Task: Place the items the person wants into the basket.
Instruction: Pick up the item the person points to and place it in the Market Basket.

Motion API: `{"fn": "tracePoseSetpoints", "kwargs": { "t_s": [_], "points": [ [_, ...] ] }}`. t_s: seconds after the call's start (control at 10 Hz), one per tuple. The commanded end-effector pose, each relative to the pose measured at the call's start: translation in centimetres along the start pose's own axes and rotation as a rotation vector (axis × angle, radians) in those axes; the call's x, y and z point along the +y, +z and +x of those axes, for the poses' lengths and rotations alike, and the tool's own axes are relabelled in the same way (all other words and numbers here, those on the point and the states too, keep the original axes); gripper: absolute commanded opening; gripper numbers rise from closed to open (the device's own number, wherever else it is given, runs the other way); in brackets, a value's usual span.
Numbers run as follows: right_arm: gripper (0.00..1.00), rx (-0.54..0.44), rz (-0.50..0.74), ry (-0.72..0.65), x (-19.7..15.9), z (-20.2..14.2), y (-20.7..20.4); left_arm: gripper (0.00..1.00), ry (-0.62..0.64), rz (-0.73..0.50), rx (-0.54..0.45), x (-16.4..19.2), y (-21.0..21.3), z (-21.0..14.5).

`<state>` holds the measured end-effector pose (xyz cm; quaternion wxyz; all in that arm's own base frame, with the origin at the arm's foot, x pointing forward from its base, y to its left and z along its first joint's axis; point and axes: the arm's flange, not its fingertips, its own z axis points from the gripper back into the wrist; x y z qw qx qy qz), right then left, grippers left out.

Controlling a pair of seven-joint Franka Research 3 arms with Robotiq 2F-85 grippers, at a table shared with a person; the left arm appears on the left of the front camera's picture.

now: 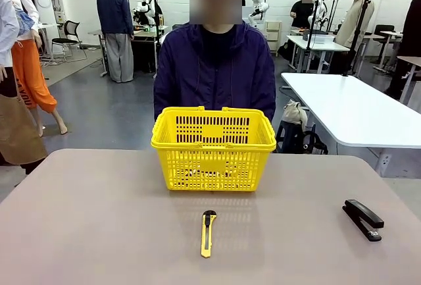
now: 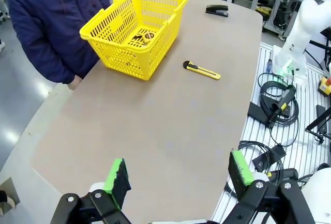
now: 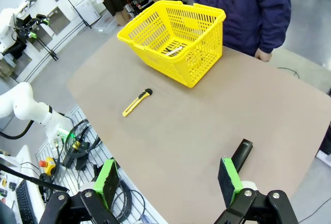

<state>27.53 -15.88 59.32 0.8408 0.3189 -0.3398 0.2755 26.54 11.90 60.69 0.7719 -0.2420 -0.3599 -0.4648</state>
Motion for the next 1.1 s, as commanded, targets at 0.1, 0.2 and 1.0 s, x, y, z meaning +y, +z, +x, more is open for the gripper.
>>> {"fn": "tracePoseSetpoints", "kwargs": {
  "t_s": [0.1, 0.2, 1.0],
  "points": [
    [1.00, -0.012, 0.011, 0.003, 0.03, 0.11, 0.00, 1.00, -0.021, 0.000, -0.013, 0.08, -0.03, -0.03],
    [1.00, -0.012, 0.011, 0.003, 0.03, 0.11, 0.00, 1.00, -0.021, 0.000, -0.013, 0.08, -0.03, -0.03],
    [1.00, -0.012, 0.011, 0.003, 0.03, 0.11, 0.00, 1.00, -0.021, 0.000, -0.013, 0.08, -0.03, -0.03]
  ]
}}
